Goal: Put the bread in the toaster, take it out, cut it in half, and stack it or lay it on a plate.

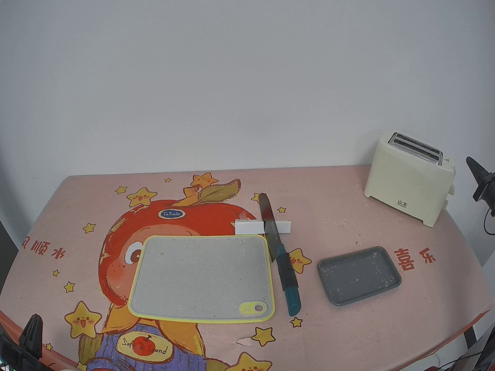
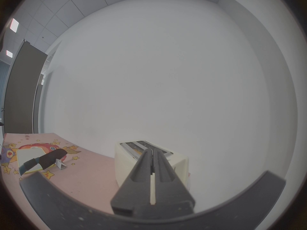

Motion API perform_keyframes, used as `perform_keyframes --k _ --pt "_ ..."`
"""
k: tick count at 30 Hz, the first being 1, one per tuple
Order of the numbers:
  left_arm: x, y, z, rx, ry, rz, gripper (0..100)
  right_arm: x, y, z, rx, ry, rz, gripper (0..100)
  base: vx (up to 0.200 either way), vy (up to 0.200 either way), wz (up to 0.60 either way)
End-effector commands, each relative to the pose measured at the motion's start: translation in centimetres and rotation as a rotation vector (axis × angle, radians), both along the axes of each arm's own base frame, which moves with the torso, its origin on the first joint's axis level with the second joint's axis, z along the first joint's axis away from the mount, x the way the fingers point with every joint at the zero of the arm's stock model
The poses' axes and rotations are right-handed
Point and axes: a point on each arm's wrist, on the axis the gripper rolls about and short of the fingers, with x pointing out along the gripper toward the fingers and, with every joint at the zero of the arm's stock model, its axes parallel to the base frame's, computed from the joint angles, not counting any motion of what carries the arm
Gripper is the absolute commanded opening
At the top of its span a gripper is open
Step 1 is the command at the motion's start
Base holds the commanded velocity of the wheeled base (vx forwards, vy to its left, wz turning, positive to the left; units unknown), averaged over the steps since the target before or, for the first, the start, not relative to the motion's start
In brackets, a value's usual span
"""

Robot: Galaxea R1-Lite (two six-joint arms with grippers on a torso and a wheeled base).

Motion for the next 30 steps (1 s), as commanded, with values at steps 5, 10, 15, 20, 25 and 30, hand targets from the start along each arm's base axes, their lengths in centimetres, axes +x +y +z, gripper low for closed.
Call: perform_keyframes --k 5,10,15,20,25,30 --pt "0.1 0.0 -0.5 0.0 0.009 0.002 0 -2.6 4.1 2.9 -0.022 -0.05 0.109 0 0.0 0.0 0.0" --pt "0.1 0.0 -0.5 0.0 0.009 0.0 0 -3.6 4.9 3.7 -0.023 -0.052 0.124 0 0.0 0.0 0.0" --pt "0.1 0.0 -0.5 0.0 0.009 0.0 0 -3.6 4.9 3.7 -0.019 -0.046 0.125 0 0.0 0.0 0.0" --pt "0.1 0.0 -0.5 0.0 0.009 0.002 0 -3.8 5.0 3.9 -0.022 -0.053 0.125 0 0.0 0.0 0.0" --pt "0.1 0.0 -0.5 0.0 0.009 0.002 0 -4.0 5.2 3.8 -0.021 -0.049 0.129 0 0.0 0.0 0.0" --pt "0.1 0.0 -0.5 0.0 0.009 0.002 0 -4.1 5.7 3.8 -0.021 -0.049 0.152 0 0.0 0.0 0.0"
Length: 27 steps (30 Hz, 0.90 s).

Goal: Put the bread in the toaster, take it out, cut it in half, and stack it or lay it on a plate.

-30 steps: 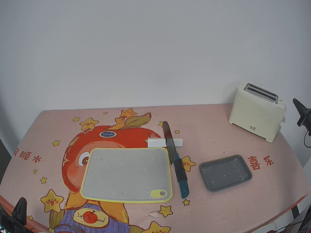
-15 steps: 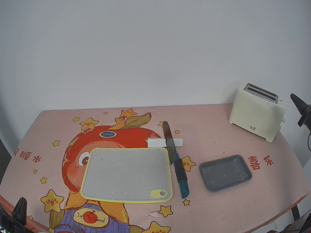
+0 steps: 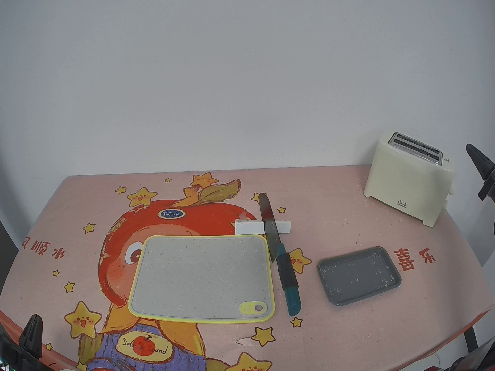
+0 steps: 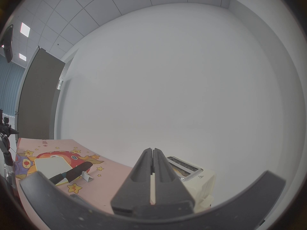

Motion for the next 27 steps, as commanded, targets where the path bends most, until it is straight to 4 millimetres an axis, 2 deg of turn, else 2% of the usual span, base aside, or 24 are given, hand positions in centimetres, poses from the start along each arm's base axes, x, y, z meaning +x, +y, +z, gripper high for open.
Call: perform_keyframes --k 1,8,15,27 --pt "0.1 0.0 -0.5 0.0 0.009 0.001 0 -0.2 0.3 0.1 -0.003 -0.004 0.013 0 0.0 0.0 0.0" --pt "0.1 0.0 -0.5 0.0 0.009 0.001 0 -0.2 1.1 -0.6 0.006 0.022 0.049 0 0.0 0.0 0.0" --pt "0.1 0.0 -0.5 0.0 0.009 0.001 0 -0.3 3.1 -1.8 0.02 0.072 0.138 0 0.0 0.0 0.0" --pt "0.1 0.0 -0.5 0.0 0.009 0.0 0 -0.6 4.4 -2.7 0.025 0.107 0.198 0 0.0 0.0 0.0"
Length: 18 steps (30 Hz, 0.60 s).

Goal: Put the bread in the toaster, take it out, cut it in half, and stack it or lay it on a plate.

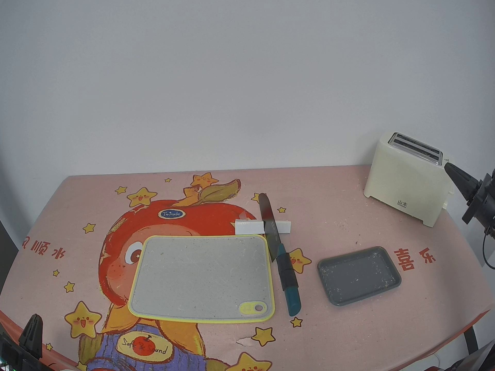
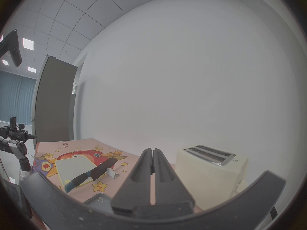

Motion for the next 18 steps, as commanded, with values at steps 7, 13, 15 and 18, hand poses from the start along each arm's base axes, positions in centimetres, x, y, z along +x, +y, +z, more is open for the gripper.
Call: perform_keyframes --k 7,13,15,18 --pt "0.07 0.0 -0.51 0.0 0.009 0.001 0 -0.34 0.88 -0.79 -0.026 0.016 0.041 0 0.0 0.0 0.0" --pt "0.07 0.0 -0.51 0.0 0.009 0.001 0 -0.36 1.09 -1.22 -0.023 0.035 0.052 0 0.0 0.0 0.0" --pt "0.07 0.0 -0.51 0.0 0.009 0.001 0 -0.35 1.17 -1.28 -0.023 0.038 0.055 0 0.0 0.0 0.0" --pt "0.07 0.0 -0.51 0.0 0.009 0.001 0 -0.37 1.2 -1.32 -0.022 0.04 0.055 0 0.0 0.0 0.0"
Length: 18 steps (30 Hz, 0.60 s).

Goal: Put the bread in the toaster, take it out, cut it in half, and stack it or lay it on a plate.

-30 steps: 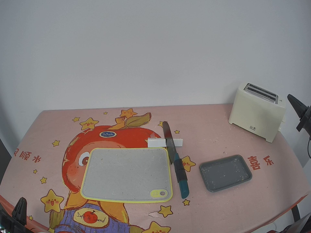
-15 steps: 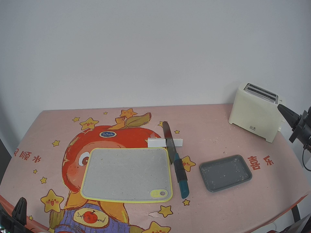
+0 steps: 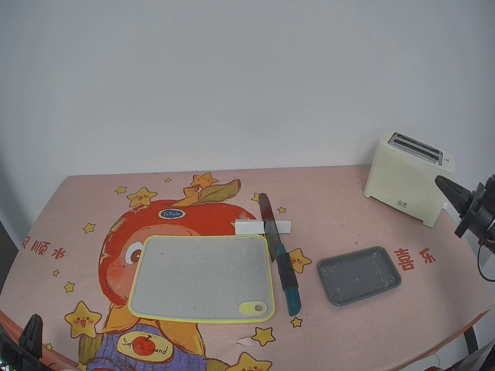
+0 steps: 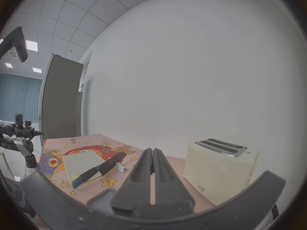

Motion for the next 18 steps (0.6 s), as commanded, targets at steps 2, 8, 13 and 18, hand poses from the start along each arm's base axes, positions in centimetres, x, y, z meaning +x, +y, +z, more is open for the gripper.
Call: perform_keyframes --k 2,8,13,18 --pt "0.1 0.0 -0.5 0.0 0.009 0.0 0 0.0 0.1 0.0 0.0 -0.001 0.003 0 0.0 0.0 0.0" --pt "0.1 0.0 -0.5 0.0 0.009 0.0 0 0.1 -0.2 0.0 0.0 0.001 -0.008 0 0.0 0.0 0.0" --pt "0.1 0.0 -0.5 0.0 0.01 0.0 0 0.8 -1.2 -0.4 0.004 0.023 -0.06 0 0.0 0.0 0.0" --pt "0.1 0.0 -0.5 0.0 0.009 0.0 0 1.7 -2.0 -1.7 0.01 0.075 -0.089 0 0.0 0.0 0.0"
